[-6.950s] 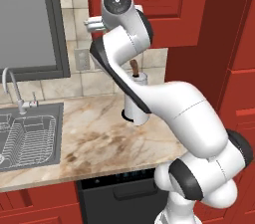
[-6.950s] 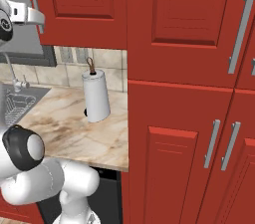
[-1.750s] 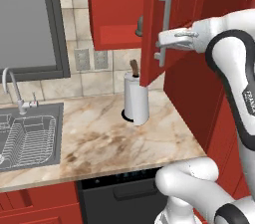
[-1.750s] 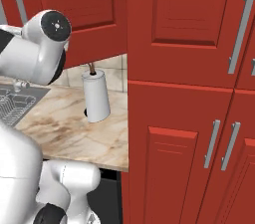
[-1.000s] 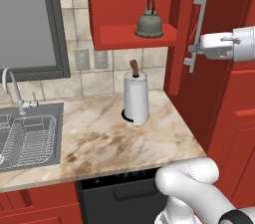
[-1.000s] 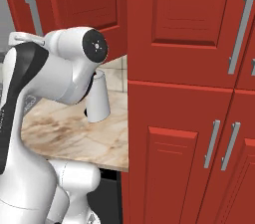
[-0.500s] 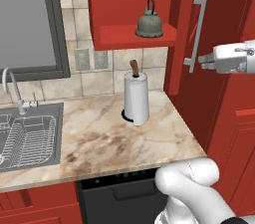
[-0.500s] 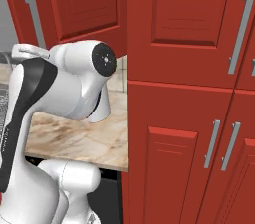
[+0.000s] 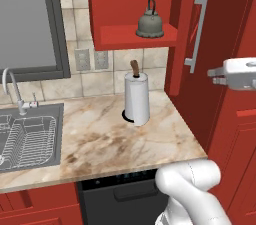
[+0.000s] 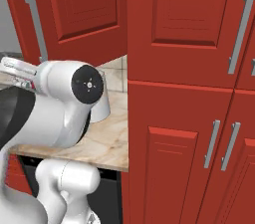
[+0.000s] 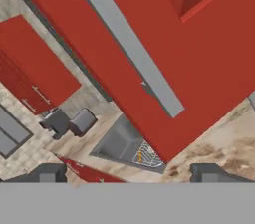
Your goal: Open the cabinet, pick the kettle from the cabinet, and place it in the sink.
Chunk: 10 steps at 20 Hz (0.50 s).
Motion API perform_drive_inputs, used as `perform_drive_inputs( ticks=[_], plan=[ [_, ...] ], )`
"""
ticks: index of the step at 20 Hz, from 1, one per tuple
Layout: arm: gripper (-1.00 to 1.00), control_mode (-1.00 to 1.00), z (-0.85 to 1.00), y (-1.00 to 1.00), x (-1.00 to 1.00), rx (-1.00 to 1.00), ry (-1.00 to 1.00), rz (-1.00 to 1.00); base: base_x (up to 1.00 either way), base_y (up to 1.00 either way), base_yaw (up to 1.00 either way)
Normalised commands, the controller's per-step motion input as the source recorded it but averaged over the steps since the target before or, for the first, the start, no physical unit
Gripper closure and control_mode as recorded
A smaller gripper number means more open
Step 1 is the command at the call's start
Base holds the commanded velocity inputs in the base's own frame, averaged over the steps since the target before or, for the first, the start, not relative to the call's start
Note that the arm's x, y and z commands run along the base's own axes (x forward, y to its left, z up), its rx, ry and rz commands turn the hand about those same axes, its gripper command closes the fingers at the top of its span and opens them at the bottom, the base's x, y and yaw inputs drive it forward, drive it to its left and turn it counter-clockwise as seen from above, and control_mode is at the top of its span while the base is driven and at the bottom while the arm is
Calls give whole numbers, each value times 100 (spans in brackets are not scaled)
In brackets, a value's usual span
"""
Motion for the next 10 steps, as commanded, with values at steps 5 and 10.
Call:
perform_drive_inputs(
  ticks=[5, 10],
  plan=[
    [-100, -100, 0, 31, -34, 1, 16, -19, 0, 0, 0],
    [-100, -100, 0, 29, -29, 0, 17, -19, 0, 0, 0]
  ],
)
